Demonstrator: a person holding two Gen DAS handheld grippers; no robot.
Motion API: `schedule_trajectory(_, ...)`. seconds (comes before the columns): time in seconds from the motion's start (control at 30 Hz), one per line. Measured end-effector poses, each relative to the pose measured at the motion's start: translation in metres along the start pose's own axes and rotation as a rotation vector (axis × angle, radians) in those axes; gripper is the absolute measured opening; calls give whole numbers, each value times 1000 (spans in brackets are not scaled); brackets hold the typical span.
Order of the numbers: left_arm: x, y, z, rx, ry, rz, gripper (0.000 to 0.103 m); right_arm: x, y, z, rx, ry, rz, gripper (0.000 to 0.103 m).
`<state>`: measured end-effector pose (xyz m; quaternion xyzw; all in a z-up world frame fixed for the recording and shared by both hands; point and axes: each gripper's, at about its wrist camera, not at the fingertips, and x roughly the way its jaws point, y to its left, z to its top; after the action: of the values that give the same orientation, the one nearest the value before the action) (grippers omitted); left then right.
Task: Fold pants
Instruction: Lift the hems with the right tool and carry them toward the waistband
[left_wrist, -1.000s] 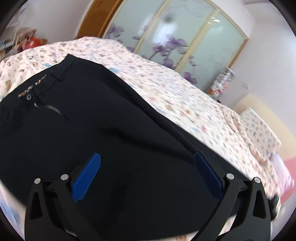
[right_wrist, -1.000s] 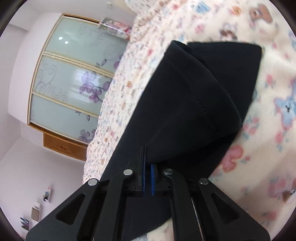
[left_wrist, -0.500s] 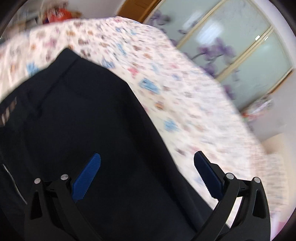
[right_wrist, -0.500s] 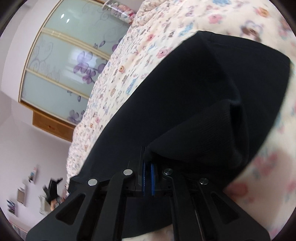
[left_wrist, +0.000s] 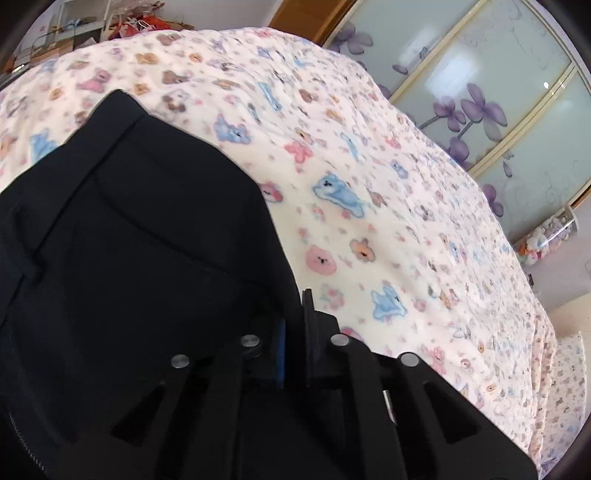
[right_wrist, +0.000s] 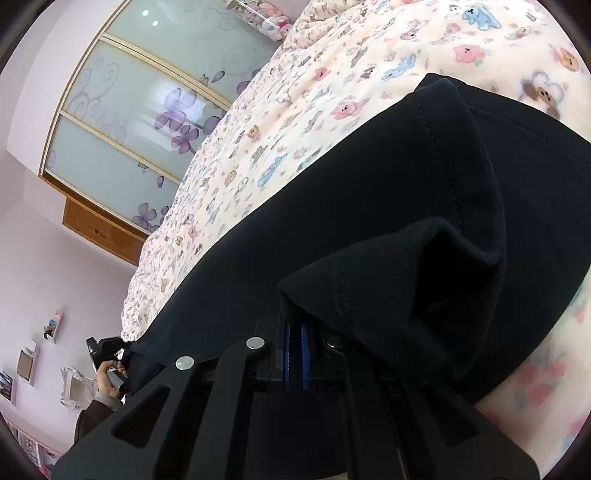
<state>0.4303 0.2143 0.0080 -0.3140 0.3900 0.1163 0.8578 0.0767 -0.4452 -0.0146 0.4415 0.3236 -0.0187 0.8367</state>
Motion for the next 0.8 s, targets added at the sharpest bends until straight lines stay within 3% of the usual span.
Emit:
schedule_trajectory(0.3, -86, 20, -24, 16, -81, -81, 6, -12, 12, 6, -39, -53, 23, 4)
schedule_trajectory(0.5, -173, 41, -53, 81, -131, -165, 6, -35, 17, 24, -62, -172, 75, 4)
schedule_trajectory(0.7, -256, 94, -109, 97, -234, -199, 6, -60, 4, 39, 6, -287, 134, 4)
schedule_trajectory(0.8, -273, 118, -142, 104, -261, -195, 6, -68, -9, 42, 66, -307, 164, 4)
